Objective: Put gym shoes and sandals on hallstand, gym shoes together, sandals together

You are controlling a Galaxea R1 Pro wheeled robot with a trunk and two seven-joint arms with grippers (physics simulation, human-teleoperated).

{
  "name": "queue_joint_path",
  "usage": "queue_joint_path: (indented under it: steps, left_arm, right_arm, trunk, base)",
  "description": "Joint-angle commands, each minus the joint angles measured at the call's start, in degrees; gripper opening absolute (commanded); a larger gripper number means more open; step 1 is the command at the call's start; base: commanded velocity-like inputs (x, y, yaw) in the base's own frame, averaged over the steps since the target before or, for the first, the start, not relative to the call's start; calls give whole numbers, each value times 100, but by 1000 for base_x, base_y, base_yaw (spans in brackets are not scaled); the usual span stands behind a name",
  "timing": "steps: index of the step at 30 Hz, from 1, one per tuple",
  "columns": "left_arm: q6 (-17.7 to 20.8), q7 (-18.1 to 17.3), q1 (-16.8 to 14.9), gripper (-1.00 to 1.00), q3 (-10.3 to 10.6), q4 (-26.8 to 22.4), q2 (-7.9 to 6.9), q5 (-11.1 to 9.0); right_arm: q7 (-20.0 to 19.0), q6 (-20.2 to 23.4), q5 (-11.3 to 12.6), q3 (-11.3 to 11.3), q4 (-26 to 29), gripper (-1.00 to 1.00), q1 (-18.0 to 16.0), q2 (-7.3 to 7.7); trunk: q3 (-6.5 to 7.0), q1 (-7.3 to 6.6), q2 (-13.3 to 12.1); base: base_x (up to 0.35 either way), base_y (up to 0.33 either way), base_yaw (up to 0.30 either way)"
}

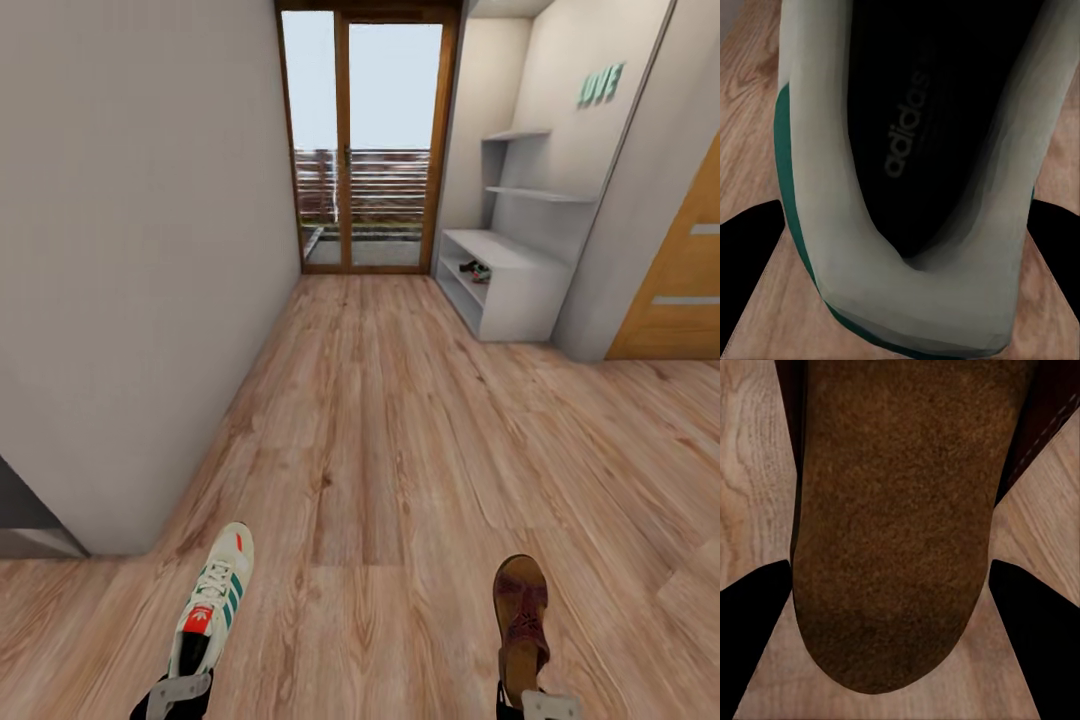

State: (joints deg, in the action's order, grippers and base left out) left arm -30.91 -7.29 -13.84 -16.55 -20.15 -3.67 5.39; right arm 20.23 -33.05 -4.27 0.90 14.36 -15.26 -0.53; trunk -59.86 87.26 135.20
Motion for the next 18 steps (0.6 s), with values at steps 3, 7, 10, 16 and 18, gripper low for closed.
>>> queue_joint_path:
  steps: [3, 7, 10, 16, 18]
  left_arm:
    - [-21, -27, -5, -100, -50, 3, -1, 57]
    - [-20, -27, -5, -100, -50, 8, 4, 57]
    - [-16, -27, -5, -100, -50, 10, 6, 58]
    - [-15, -27, -5, -100, -50, 11, 6, 59]
    - [-16, -27, -5, -100, -50, 11, 6, 59]
  right_arm:
    - [56, 0, -48, 8, -7, -100, -4, 0]
    - [59, 0, -43, 7, -10, -100, -4, 0]
    - [60, 0, -40, 7, -12, -100, -4, 0]
    - [58, 0, -39, 7, -12, -100, -4, 0]
    - [53, 0, -39, 7, -12, -100, -4, 3]
  trunk:
    - [-5, 2, 2]
    - [-5, 2, 2]
    - [-5, 2, 2]
    - [-5, 2, 2]
    - [-5, 2, 2]
  base:
    - [328, 0, 0]
    - [328, 0, 0]
    - [328, 0, 0]
    - [328, 0, 0]
    - [328, 0, 0]
